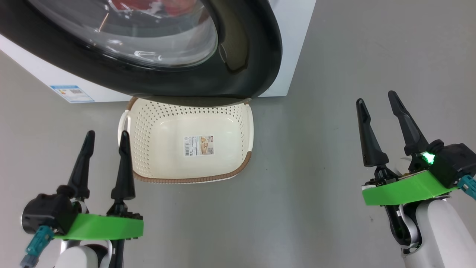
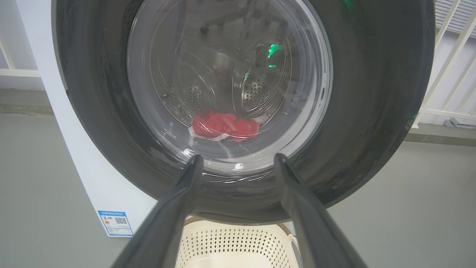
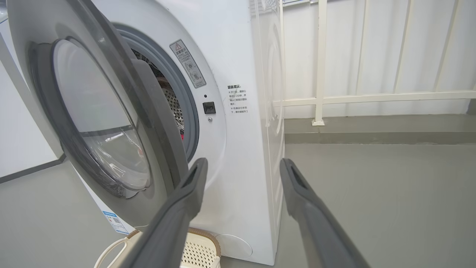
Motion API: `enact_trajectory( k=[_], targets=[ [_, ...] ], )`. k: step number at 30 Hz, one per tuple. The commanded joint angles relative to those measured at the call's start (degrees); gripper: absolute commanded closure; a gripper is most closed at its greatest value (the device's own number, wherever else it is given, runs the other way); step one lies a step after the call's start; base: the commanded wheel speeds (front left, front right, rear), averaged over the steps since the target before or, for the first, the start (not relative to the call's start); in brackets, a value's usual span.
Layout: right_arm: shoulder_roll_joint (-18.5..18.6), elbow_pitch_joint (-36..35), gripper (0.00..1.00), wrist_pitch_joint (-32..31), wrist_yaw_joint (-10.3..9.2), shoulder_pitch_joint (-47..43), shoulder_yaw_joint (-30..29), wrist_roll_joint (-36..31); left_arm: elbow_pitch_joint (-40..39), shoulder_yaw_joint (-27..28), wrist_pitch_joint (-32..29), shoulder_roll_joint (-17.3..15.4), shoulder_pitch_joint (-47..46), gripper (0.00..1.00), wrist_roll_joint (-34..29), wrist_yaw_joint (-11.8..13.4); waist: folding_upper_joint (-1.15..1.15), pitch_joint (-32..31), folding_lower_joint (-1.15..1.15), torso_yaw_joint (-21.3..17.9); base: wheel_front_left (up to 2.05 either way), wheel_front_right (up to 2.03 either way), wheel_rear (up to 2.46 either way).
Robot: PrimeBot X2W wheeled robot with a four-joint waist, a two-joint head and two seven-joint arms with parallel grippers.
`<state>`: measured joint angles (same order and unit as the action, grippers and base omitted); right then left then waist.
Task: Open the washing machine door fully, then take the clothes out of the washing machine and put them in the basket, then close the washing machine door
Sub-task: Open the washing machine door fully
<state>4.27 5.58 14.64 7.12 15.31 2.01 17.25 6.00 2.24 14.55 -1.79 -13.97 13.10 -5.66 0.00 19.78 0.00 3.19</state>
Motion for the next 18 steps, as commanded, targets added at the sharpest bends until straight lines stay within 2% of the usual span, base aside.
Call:
enact_trajectory(
  k=[1, 6, 7, 8, 13, 18],
  targets=[
    [-0.02, -1.32, 0.00, 0.36, 0.36, -0.82, 1.16, 0.51, -1.34, 1.92, 0.45, -1.09, 0.83, 0.00, -0.62, -0.39, 0.00, 0.04, 0.00, 0.00, 0.00, 0.00, 0.00],
    [-0.21, -0.45, 0.02, 0.36, 0.36, -0.57, 0.56, 3.06, -1.07, 1.78, 0.45, -1.09, 0.83, 0.00, -0.74, -0.20, 0.00, 0.26, 0.00, 0.06, 0.00, 0.00, 0.00],
    [-0.28, -0.17, 0.59, 0.36, 0.36, -0.33, 0.32, 3.87, -1.03, 1.71, 0.45, -1.09, 0.80, 0.00, -0.73, -0.16, 0.00, 0.35, 0.00, 0.10, 0.00, 0.00, 0.00],
    [-0.32, 0.28, 1.00, 0.36, 0.36, -0.10, 0.28, 4.52, -1.00, 1.64, 0.45, -1.09, 0.75, 0.00, -0.72, -0.13, 0.00, 0.42, 0.00, 0.16, 0.00, 0.00, 0.00],
    [-0.42, 3.82, 1.00, 0.36, 0.36, 2.52, 1.65, 11.00, -0.86, 1.38, 0.45, -1.09, 0.39, 0.00, -0.57, -0.03, 0.00, 0.70, 0.00, 0.43, 0.00, 0.00, 0.00],
    [0.11, 9.74, 1.00, 0.36, 0.36, 9.28, 5.78, 22.41, -0.61, 1.12, 0.45, -1.09, -0.08, 0.00, -0.41, 0.03, 0.00, 1.03, 0.00, 0.54, 0.00, 0.00, 0.00]
  ],
)
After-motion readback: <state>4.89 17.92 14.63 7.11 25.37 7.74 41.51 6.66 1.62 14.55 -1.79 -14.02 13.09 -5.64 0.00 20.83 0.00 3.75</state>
